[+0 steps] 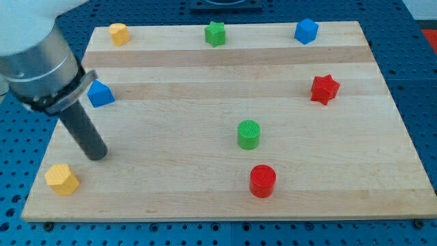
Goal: Push the green circle bit a up and right
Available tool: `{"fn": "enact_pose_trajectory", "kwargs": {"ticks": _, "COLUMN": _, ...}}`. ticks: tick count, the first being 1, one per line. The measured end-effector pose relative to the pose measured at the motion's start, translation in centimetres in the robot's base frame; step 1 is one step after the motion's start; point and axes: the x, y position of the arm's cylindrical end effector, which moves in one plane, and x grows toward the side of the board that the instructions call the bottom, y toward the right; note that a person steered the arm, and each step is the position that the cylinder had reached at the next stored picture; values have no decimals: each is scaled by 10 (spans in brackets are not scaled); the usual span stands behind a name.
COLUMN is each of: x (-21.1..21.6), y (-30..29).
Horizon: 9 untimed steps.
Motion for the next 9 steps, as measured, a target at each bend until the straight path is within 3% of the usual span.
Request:
{"fn": "enact_pose_trajectory", "kwargs": {"ticks": 3, "x": -5, "y": 14}}
{"fn": "enact_pose_trajectory", "kwargs": {"ticks": 6, "x": 56, "y": 60}}
{"fn": "enact_pose_trajectory", "kwargs": {"ticks": 9, "x": 56, "y": 100}}
